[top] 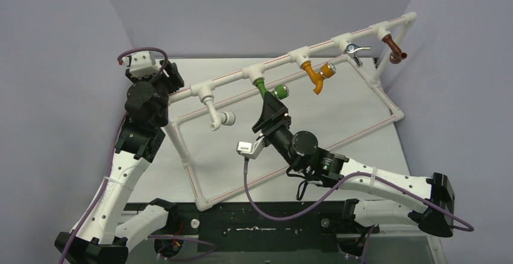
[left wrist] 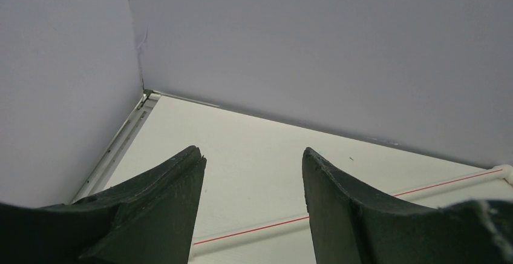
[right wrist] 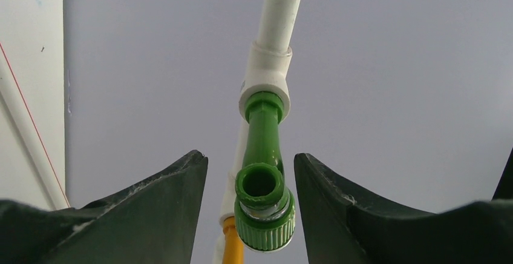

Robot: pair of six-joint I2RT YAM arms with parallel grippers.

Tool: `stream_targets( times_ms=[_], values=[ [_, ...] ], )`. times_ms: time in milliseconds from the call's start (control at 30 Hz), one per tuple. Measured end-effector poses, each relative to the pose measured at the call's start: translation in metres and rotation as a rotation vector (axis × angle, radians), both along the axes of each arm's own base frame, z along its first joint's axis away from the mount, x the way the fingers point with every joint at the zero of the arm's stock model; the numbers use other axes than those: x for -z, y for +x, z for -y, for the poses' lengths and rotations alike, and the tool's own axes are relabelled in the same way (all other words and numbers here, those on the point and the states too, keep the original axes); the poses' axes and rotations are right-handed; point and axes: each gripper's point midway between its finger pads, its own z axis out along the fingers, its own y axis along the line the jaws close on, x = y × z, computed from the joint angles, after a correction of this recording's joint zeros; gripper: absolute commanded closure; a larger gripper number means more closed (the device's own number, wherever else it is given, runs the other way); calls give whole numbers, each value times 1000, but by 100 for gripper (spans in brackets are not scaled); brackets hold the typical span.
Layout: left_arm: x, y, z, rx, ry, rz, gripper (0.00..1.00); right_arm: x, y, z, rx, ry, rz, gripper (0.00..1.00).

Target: Install the water faucets

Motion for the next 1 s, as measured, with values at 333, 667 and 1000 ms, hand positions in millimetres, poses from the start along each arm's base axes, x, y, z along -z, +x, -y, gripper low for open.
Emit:
stream_targets(
  times_ms=[333,667,1000],
  values=[
    [0,0,1,4,-1,0,42,-10,4,6,22,91,-16,94],
    [0,0,0,4,0,1,42,-9,3,4,3,295,-156,100],
    [0,0,0,3,-1,1,42,-7,2,2,-26,787,-443,100]
  ],
)
